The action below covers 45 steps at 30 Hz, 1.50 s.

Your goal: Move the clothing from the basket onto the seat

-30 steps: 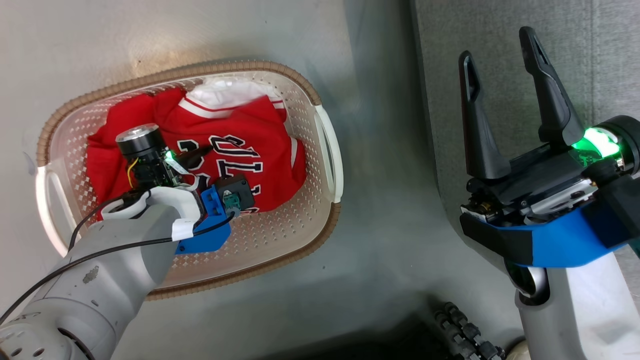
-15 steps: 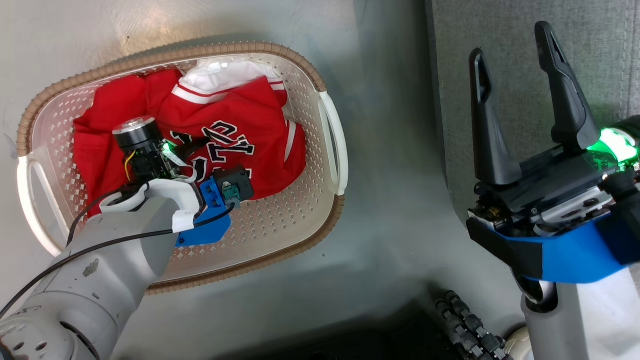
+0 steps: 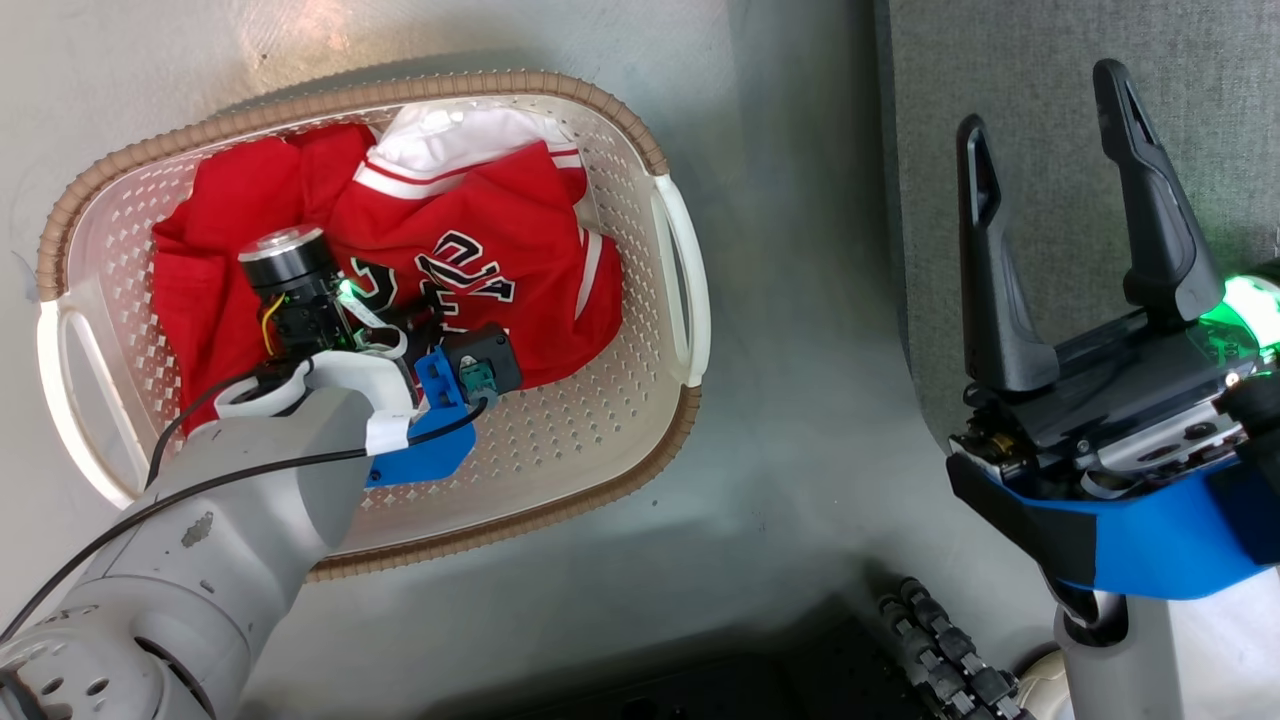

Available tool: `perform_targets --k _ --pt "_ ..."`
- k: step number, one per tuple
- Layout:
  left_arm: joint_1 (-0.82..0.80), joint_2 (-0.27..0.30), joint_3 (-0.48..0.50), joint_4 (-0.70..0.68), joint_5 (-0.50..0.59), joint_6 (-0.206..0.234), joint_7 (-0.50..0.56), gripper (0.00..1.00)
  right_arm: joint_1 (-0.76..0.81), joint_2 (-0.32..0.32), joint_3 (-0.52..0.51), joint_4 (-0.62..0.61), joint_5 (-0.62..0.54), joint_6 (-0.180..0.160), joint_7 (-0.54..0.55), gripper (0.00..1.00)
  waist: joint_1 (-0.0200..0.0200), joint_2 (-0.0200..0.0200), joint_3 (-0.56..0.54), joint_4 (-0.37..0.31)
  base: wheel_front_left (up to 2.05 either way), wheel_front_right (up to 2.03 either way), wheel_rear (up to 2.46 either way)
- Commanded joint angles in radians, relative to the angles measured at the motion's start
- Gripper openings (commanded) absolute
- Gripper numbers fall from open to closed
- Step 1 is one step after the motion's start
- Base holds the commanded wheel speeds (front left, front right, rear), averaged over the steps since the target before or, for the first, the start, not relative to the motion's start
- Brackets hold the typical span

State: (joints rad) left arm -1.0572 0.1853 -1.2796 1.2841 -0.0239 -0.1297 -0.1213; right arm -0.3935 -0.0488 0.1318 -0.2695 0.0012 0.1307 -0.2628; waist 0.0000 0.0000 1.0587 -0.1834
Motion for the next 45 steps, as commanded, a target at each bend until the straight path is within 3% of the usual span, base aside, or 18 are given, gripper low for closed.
perform_targets --k 1,21,40,41,42,45 --pt "-0.019 -0.001 -0.004 0.003 0.010 0.000 0.005 0.00 0.009 -0.003 -0.001 -0.006 -0.005 0.000 -0.003 1.00 0.0000 0.0000 0.001 0.002 0.00 0.00 0.00" --pt "-0.038 -0.034 -0.004 0.002 -0.034 0.000 -0.100 0.00 -0.037 -0.003 -0.006 0.018 0.019 0.000 -0.003 1.00 0.0000 0.0000 -0.052 0.041 0.00 0.00 0.00" --pt "0.107 -0.086 -0.002 -0.088 -0.202 -0.001 -0.144 0.00 -0.004 -0.003 -0.015 0.116 0.020 0.000 -0.003 1.00 0.0000 0.0000 -0.285 0.134 0.00 0.00 0.00" --pt "0.113 -0.087 -0.002 -0.093 -0.215 -0.001 -0.145 0.60 -0.003 -0.003 -0.012 0.119 0.020 0.000 -0.003 1.00 0.0000 0.0000 -0.291 0.135 0.00 0.00 0.00" --pt "0.119 -0.086 -0.003 -0.095 -0.224 -0.001 -0.144 1.00 -0.003 -0.003 -0.010 0.123 0.020 0.000 -0.003 1.00 0.0000 0.0000 -0.295 0.135 0.00 0.00 0.00" --pt "0.127 -0.084 -0.003 -0.115 -0.247 -0.001 -0.145 1.00 -0.001 -0.003 -0.002 0.129 0.015 0.000 -0.003 1.00 0.0000 0.0000 -0.312 0.134 0.00 0.00 0.00"
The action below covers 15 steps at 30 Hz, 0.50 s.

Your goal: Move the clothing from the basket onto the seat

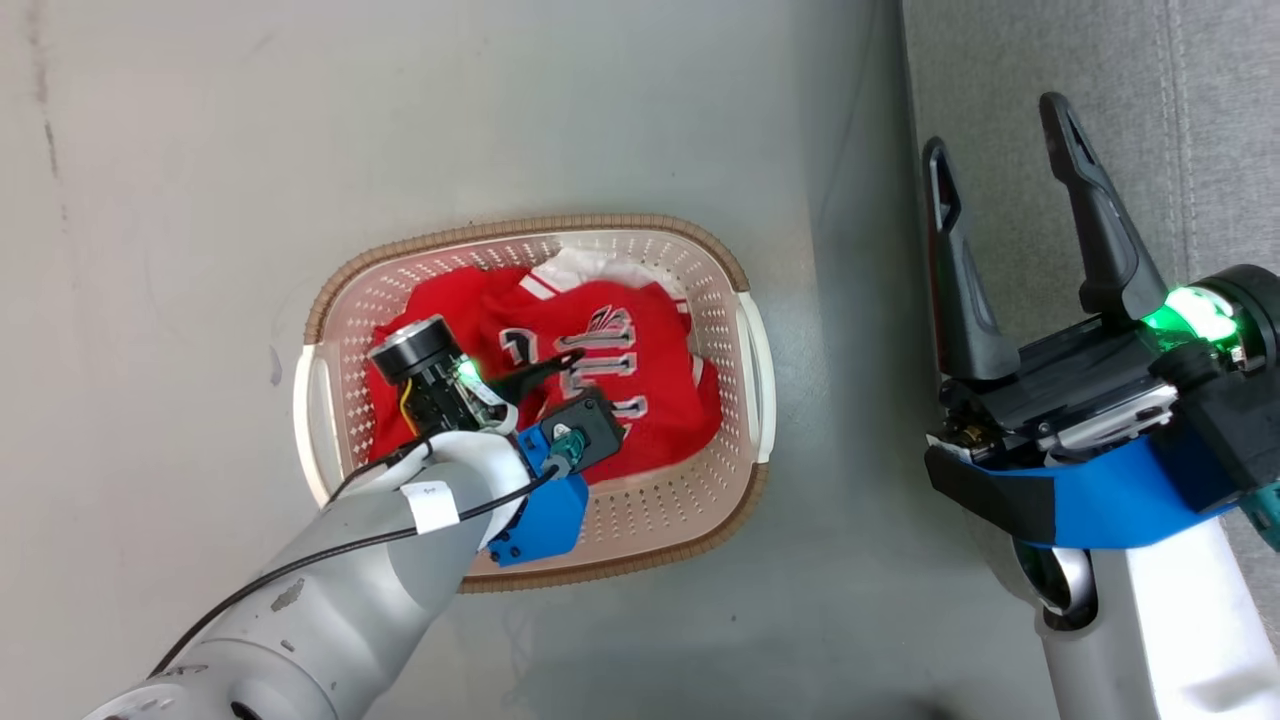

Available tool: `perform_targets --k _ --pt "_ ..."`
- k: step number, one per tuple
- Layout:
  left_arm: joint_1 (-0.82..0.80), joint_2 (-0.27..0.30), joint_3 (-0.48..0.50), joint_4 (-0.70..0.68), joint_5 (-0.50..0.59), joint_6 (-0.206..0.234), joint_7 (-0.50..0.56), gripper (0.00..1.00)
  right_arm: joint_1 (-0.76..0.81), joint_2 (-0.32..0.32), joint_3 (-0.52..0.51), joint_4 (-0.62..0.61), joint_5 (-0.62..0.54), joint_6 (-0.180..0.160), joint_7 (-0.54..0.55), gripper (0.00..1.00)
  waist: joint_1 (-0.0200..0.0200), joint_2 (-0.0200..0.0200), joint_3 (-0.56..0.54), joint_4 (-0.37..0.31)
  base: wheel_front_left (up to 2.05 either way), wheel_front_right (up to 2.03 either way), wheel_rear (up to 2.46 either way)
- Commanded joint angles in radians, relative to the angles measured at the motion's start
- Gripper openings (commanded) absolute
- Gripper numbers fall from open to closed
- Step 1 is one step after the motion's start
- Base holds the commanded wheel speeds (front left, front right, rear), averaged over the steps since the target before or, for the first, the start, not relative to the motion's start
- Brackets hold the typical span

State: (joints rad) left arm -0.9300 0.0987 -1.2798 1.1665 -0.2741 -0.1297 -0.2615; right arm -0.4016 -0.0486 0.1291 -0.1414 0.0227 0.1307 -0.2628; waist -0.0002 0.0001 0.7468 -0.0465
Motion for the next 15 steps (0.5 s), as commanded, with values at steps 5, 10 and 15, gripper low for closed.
perform_targets --k 5,10,15 --pt "0.005 0.016 0.027 -0.061 -0.061 -0.001 -0.005 1.00 0.021 -0.003 -0.001 0.016 -0.016 0.000 -0.003 1.00 0.0002 -0.0001 -0.046 0.006 0.00 0.00 0.00" --pt "0.035 0.034 0.123 -0.165 -0.107 0.020 -0.005 1.00 0.042 -0.003 -0.003 0.044 -0.024 0.000 -0.003 1.00 0.0002 -0.0001 -0.125 0.019 0.00 0.00 0.00" --pt "0.109 0.068 0.244 -0.300 -0.117 0.056 -0.005 1.00 0.072 -0.003 -0.006 0.084 -0.027 0.000 -0.003 1.00 0.0002 -0.0001 -0.225 0.030 0.00 0.00 0.00"
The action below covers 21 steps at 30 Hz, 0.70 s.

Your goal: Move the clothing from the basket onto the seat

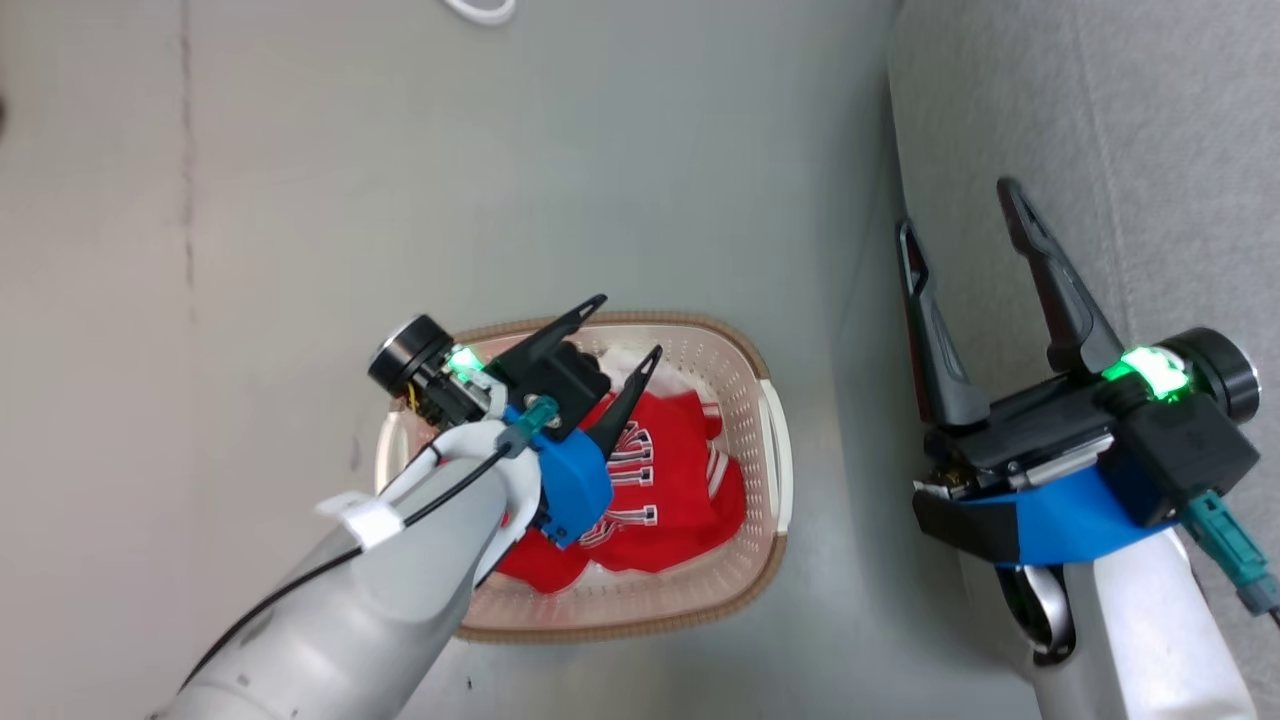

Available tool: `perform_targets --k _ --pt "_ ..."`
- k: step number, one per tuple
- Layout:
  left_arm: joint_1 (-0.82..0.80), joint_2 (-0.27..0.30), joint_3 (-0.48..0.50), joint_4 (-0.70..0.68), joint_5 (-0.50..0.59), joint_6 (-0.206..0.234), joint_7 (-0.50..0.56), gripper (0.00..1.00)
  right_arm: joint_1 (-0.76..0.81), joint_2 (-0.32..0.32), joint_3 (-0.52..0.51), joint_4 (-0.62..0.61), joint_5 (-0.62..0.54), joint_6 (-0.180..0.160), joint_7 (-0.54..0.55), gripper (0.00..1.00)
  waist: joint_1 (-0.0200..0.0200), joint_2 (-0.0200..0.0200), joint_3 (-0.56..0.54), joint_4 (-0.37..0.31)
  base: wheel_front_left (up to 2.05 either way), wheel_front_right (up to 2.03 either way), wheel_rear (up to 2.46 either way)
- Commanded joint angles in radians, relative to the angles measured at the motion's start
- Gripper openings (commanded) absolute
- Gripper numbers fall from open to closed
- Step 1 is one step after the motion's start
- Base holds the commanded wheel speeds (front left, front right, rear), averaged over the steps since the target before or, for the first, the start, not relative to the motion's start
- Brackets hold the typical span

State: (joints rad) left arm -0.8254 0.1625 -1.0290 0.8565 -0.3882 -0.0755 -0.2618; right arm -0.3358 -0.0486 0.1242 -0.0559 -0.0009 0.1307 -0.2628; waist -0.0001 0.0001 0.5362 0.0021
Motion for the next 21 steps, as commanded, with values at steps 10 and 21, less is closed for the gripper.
perform_targets --k 10,21 --pt "0.196 0.036 0.278 -0.196 0.015 0.049 -0.005 1.00 0.087 -0.008 -0.033 0.055 -0.005 0.000 -0.003 1.00 0.0001 -0.0001 -0.196 0.010 0.00 0.00 0.00" --pt "0.451 0.029 0.622 -0.441 0.086 0.084 -0.005 1.00 0.187 -0.005 -0.085 0.064 0.014 0.000 -0.003 1.00 0.0001 -0.0001 -0.352 0.029 0.00 0.00 0.00"
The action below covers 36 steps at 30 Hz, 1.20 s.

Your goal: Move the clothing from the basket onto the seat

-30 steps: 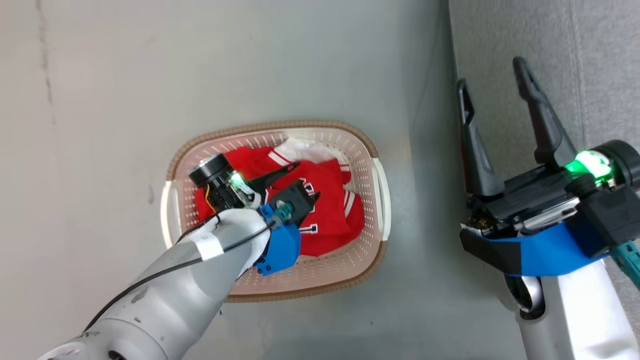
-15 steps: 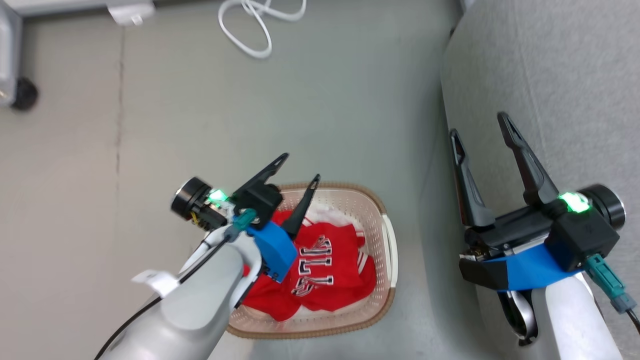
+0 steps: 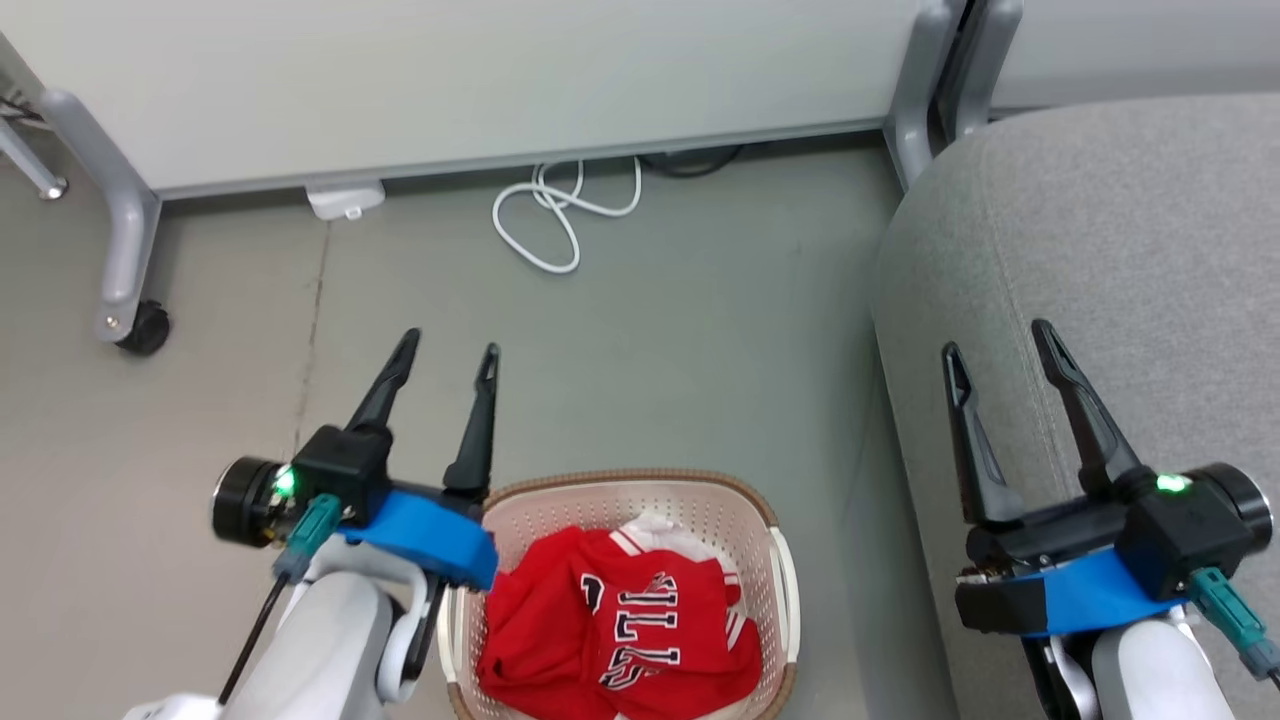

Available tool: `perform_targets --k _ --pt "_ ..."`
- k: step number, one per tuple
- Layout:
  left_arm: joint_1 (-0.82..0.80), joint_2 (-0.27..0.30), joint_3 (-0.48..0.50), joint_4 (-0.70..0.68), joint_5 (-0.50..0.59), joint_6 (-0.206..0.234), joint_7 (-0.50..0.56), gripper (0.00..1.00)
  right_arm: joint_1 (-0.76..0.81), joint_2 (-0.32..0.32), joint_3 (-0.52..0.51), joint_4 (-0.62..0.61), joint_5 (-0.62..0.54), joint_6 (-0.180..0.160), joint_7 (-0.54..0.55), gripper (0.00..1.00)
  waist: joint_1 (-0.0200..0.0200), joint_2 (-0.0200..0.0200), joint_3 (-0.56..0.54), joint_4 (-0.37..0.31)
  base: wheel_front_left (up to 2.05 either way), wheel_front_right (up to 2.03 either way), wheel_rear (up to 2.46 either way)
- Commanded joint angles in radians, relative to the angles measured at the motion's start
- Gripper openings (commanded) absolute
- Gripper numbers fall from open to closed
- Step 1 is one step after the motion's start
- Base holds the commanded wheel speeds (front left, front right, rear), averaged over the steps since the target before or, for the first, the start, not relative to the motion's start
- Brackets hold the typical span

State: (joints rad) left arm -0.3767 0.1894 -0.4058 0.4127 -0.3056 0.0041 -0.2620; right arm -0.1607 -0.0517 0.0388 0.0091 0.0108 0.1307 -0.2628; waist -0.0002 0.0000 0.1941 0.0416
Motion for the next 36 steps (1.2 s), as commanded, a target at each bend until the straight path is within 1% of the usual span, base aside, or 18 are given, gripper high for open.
perform_targets --k 1,9,15,24,36 --pt "0.026 0.000 0.022 -0.017 0.012 0.001 -0.005 1.00 0.021 -0.002 -0.005 0.000 0.005 0.000 -0.003 1.00 0.0002 0.0000 -0.022 -0.010 0.00 0.00 0.00" --pt "0.188 -0.013 0.192 -0.145 0.074 -0.016 -0.005 1.00 0.090 0.000 -0.038 -0.004 0.018 0.000 -0.003 1.00 0.0002 0.0000 -0.102 -0.002 0.00 0.00 0.00" --pt "0.287 -0.029 0.285 -0.206 0.108 -0.025 -0.005 1.00 0.141 0.001 -0.059 -0.009 0.040 0.000 -0.003 1.00 0.0002 0.0000 -0.150 0.015 0.00 0.00 0.00" --pt "0.385 -0.068 0.347 -0.254 0.148 -0.048 -0.005 1.00 0.212 0.001 -0.090 -0.001 0.065 0.000 -0.003 1.00 0.0002 0.0000 -0.184 0.035 0.00 0.00 0.00" --pt "0.397 -0.098 0.377 -0.260 0.185 -0.072 -0.005 1.00 0.219 0.001 -0.096 0.005 0.069 0.000 -0.003 1.00 0.0002 0.0000 -0.179 0.034 0.00 0.00 0.00"
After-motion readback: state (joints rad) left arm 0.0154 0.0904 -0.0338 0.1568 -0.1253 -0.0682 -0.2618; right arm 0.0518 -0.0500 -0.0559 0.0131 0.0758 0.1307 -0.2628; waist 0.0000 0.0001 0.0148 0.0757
